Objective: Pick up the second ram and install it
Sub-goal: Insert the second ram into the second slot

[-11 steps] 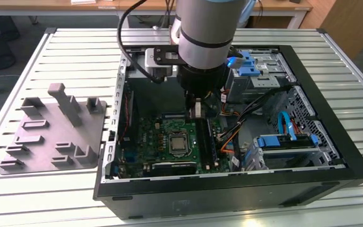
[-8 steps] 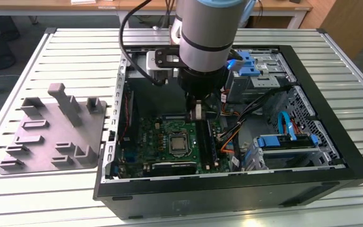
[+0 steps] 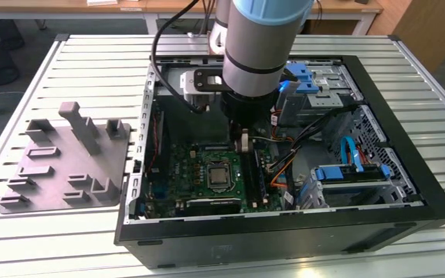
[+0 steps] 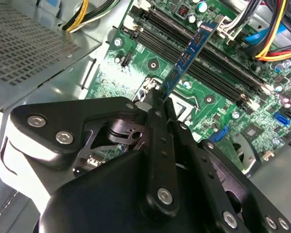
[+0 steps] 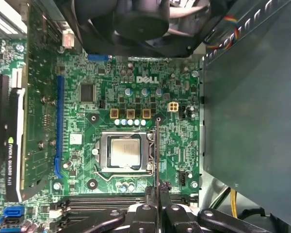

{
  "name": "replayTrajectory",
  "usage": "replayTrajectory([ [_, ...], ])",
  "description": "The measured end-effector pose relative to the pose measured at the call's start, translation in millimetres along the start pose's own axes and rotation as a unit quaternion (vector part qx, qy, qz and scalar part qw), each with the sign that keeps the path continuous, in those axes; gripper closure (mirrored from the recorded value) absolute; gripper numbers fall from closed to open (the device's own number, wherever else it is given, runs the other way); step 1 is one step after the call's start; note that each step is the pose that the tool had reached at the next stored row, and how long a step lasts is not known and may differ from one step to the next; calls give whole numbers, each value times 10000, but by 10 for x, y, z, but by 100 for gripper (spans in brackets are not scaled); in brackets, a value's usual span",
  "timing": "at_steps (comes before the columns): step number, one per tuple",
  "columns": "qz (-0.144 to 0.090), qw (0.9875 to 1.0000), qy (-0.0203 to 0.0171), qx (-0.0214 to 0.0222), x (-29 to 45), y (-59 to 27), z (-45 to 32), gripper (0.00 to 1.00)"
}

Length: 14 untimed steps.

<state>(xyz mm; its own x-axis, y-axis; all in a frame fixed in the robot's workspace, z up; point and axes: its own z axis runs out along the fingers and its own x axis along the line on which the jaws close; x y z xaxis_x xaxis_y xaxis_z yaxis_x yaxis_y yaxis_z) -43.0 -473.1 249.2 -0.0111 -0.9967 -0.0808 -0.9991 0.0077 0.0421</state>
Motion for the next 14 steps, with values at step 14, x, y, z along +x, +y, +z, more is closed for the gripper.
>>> replayTrajectory([
  [14, 338, 9994, -22, 24, 6, -23, 62, 86],
])
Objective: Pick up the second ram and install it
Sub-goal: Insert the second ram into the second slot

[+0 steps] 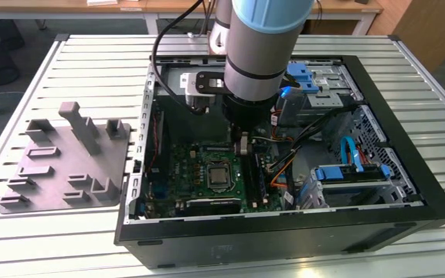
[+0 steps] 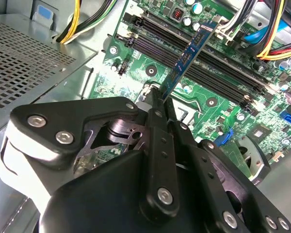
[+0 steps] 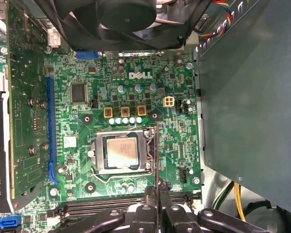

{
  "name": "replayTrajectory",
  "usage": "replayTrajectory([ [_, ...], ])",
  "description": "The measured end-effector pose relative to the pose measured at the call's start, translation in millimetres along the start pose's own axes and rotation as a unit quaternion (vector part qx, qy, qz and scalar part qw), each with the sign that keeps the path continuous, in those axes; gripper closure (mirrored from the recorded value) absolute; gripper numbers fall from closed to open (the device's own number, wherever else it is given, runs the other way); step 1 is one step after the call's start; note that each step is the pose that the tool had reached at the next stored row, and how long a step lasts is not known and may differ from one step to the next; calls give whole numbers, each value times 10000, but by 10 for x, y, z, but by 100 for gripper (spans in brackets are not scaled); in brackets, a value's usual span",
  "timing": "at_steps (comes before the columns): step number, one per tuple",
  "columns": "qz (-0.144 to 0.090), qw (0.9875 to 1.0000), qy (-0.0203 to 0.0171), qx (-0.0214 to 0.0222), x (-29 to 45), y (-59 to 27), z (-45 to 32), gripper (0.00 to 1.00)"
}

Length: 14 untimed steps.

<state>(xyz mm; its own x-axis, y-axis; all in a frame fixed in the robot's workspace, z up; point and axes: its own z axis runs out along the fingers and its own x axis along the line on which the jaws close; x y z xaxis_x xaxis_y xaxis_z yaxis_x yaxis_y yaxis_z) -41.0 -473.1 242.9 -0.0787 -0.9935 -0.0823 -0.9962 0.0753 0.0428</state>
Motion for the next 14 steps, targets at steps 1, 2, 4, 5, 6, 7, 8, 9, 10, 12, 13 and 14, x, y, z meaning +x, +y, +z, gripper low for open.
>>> replayTrajectory([
  [1, 0, 10000, 0, 0, 0, 0, 0, 86],
  [2, 0, 10000, 0, 0, 0, 0, 0, 86],
  [4, 17, 10000, -1, 2, 0, 0, 0, 86],
  [5, 80, 10000, -3, 6, 0, 0, 0, 86],
  [6, 170, 9999, -7, 14, 0, 0, 0, 86],
  [7, 259, 9997, -11, 22, 0, 0, 1, 86],
  [8, 357, 9994, -15, 30, 0, 0, 2, 86],
  [9, 446, 9990, -19, 37, 0, 0, 3, 86],
  [10, 536, 9986, -23, 44, 0, 0, 4, 86],
  [12, 714, 9974, -30, 59, 1, 0, 5, 86],
  [13, 804, 9967, -34, 66, 1, 0, 6, 86],
  [14, 898, 9959, -38, 74, 1, 0, 7, 86],
])
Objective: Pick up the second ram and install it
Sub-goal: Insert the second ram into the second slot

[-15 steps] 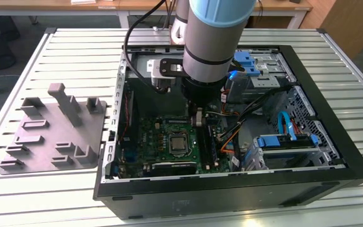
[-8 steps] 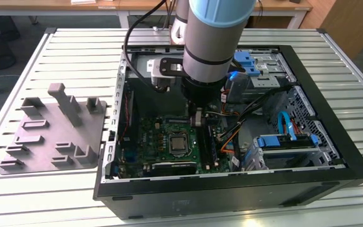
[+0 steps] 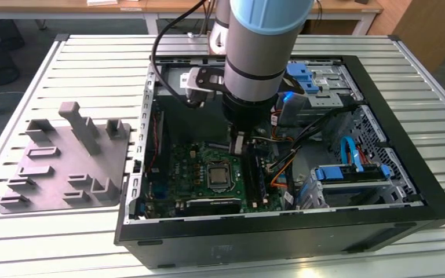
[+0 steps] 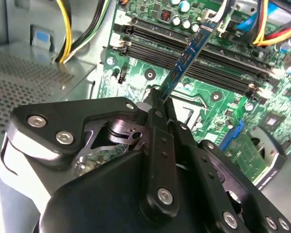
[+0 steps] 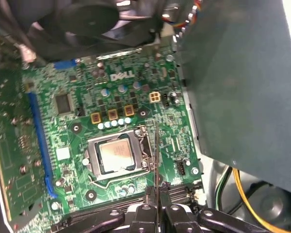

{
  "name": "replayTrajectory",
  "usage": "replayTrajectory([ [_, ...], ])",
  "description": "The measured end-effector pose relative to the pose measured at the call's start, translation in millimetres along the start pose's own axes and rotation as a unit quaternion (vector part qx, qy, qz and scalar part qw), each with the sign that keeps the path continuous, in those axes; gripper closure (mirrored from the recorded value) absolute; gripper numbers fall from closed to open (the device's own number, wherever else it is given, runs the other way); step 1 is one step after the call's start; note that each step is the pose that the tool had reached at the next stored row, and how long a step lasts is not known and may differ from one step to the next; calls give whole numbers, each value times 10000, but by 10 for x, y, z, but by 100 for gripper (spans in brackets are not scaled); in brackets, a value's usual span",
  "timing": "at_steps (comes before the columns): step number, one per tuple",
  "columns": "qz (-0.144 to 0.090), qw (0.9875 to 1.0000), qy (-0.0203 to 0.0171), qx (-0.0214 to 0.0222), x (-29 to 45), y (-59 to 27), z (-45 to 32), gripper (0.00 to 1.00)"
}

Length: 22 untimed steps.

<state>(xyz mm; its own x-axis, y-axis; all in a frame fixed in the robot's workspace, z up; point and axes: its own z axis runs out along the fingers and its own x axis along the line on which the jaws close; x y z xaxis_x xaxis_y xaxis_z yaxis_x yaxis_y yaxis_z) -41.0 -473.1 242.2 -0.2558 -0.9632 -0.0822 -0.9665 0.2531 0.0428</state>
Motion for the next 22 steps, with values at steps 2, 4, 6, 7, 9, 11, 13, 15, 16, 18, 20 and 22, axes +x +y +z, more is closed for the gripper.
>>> replayTrajectory([
  [2, 179, 9998, -8, 15, 0, 0, 2, 86],
  [4, 358, 9994, -15, 30, 0, 0, 4, 86],
  [6, 545, 9985, -22, 46, 0, 0, 5, 86],
  [7, 634, 9980, -25, 53, 0, 0, 6, 86],
  [9, 813, 9967, -32, 68, 1, 0, 7, 86],
  [11, 990, 9950, -39, 83, 1, 0, 8, 86],
  [13, 1158, 9932, -44, 97, 1, -1, 9, 86],
  [15, 1304, 9914, -51, 109, 1, -1, 9, 86],
  [16, 1376, 9904, -54, 115, 1, -1, 10, 86],
  [18, 1524, 9882, -60, 128, 1, -1, 10, 86],
  [20, 1667, 9859, -65, 140, 1, -1, 11, 86],
  [22, 1805, 9834, -70, 151, 1, -1, 11, 86],
])
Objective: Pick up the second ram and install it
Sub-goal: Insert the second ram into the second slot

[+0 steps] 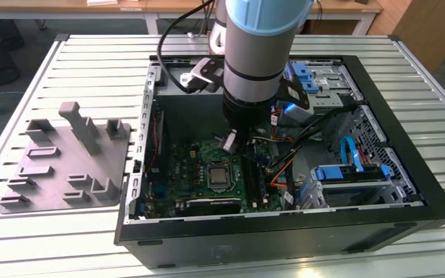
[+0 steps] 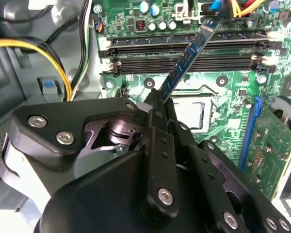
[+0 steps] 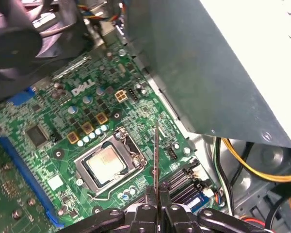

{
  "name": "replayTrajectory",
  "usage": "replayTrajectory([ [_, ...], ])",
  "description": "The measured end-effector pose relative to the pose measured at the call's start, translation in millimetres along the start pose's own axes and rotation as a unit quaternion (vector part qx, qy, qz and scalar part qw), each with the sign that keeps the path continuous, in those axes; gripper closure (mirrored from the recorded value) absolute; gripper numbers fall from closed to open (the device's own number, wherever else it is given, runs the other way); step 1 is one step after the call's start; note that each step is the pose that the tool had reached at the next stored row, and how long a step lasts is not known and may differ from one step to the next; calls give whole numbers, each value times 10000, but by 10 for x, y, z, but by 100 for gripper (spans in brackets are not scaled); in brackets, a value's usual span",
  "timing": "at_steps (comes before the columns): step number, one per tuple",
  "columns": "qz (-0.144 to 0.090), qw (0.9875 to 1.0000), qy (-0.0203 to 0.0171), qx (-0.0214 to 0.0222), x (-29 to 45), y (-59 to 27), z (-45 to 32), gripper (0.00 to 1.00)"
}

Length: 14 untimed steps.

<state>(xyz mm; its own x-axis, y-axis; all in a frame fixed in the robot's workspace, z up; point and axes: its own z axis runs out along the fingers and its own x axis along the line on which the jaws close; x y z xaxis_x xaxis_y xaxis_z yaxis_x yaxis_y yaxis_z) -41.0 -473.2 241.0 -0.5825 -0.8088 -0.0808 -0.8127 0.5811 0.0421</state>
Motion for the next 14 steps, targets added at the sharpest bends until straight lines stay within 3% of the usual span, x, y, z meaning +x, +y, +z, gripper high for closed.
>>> replayTrajectory([
  [7, 426, 9991, -14, 38, 0, 0, 2, 86],
  [14, 803, 9967, -27, 70, 0, 0, 3, 86],
])
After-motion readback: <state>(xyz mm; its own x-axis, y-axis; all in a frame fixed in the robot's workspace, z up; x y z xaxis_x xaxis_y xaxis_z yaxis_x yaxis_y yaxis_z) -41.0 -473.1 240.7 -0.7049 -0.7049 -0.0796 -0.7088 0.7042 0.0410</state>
